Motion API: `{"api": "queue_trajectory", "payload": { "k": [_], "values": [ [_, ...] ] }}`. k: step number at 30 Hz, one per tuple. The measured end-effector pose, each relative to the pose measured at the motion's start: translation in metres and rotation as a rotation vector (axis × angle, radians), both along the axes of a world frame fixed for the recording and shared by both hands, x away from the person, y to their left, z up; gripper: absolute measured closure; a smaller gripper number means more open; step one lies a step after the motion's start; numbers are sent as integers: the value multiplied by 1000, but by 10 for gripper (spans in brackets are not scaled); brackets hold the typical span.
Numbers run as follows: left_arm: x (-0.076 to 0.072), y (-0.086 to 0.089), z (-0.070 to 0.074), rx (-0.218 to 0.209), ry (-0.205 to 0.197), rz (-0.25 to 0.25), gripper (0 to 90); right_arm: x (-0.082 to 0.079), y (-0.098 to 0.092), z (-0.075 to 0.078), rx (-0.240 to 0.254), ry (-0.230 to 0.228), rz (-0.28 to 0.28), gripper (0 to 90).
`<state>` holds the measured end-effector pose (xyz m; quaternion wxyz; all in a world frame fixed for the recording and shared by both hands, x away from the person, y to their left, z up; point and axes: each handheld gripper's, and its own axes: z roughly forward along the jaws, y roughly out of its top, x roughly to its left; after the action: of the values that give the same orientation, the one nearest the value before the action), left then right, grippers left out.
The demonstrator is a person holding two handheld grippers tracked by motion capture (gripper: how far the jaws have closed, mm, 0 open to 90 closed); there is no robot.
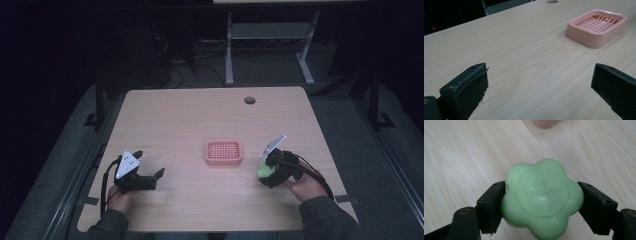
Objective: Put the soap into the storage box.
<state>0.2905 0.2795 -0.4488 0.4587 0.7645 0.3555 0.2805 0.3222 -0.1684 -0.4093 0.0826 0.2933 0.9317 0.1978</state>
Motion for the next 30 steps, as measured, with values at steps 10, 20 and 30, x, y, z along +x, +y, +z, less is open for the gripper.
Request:
{"api": "queue_trajectory", "payload": {
  "k": [10, 20, 30],
  "values": [
    [0, 1, 1, -9, -1, 3, 2, 20, 24, 18, 10, -23, 51, 257],
    [0, 3, 2, -14, -1, 4, 2, 38, 44, 27, 17, -26, 80, 258],
    [0, 2, 2, -26, -6, 9, 2, 53, 57, 30, 14, -22, 92, 258]
  ]
}}
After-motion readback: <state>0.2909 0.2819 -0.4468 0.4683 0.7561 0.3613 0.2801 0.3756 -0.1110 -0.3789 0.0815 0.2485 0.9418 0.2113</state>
